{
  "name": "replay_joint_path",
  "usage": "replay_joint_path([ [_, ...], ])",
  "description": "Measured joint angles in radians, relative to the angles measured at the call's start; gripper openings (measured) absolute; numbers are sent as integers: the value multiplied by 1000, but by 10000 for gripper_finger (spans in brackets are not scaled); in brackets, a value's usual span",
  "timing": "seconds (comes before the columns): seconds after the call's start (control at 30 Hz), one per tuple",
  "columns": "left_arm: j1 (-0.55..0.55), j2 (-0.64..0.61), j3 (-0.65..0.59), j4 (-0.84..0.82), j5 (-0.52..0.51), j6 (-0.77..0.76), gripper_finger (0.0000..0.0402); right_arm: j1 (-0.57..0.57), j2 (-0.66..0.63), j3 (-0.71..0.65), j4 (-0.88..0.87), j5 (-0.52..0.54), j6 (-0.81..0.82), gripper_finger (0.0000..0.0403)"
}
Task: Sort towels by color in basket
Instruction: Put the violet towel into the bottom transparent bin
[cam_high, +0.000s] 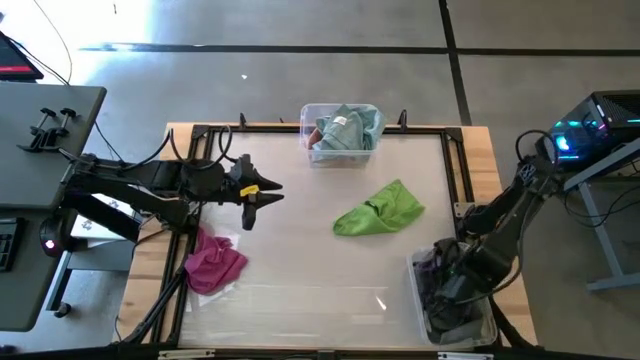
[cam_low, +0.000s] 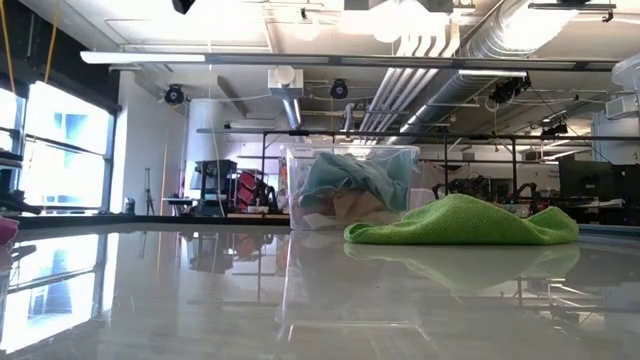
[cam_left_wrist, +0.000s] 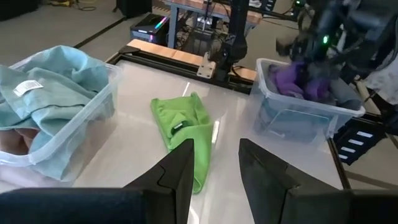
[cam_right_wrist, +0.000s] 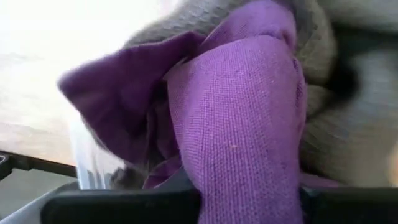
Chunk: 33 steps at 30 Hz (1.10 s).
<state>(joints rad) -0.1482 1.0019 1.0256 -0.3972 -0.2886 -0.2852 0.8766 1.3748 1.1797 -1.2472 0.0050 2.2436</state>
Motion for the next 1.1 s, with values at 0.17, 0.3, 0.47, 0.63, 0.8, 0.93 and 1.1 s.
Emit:
replay_joint_path([
  [0.17, 0, 0, 0, 0, -39, 0, 115, -23, -25, -184, 233, -50, 2, 29],
  [0.3, 0, 0, 0, 0, -64, 1, 115, -35, -24, -274, 329, -85, -18, 55],
  [0.47, 21, 0, 0, 3, -63, 0, 115, -34, -24, -282, 332, -88, -49, 128],
  [0.63, 32, 0, 0, 3, -63, -1, 115, -30, -27, -209, 280, -86, -55, 202],
  [0.8, 32, 0, 0, 5, -54, -1, 115, -30, -49, -74, 144, -92, -107, 227],
  [0.93, 32, 0, 0, 5, -54, -17, 115, -30, -78, 41, 49, -123, -141, 228],
  [1.1, 46, 0, 0, 4, -53, -16, 115, -30, -104, 141, -7, -225, -158, 229],
])
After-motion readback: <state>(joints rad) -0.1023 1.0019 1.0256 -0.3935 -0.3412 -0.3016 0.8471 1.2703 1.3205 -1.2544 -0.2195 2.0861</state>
